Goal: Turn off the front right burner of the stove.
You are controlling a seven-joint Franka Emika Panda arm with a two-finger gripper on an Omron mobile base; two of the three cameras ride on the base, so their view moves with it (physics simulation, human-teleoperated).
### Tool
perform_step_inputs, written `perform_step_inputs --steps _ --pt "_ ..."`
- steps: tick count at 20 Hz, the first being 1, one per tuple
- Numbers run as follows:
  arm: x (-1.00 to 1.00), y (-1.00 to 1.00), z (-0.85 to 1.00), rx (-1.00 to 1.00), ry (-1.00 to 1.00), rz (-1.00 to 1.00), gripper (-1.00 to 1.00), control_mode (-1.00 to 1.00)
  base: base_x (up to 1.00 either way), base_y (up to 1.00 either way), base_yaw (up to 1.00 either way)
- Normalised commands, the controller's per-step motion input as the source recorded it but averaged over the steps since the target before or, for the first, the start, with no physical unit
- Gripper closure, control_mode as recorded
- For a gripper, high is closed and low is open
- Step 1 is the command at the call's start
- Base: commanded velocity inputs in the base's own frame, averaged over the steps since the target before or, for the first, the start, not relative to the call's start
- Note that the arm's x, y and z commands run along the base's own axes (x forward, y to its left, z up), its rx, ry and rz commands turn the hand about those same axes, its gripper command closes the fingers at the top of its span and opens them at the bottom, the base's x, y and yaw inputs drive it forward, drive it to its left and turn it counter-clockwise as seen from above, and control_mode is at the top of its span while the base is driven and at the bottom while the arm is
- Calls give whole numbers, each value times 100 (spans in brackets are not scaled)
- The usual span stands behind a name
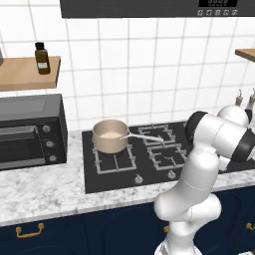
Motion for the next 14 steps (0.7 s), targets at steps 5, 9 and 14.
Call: perform_step_inputs --steps 5,9,14 --pt "5 0 -5 0 14 -79 100 -100 0 0 0" --pt "4 0 -9 0 12 -82 100 -100 0 0 0" --pt "1 0 -12 0 9 -85 100 -100 0 0 0"
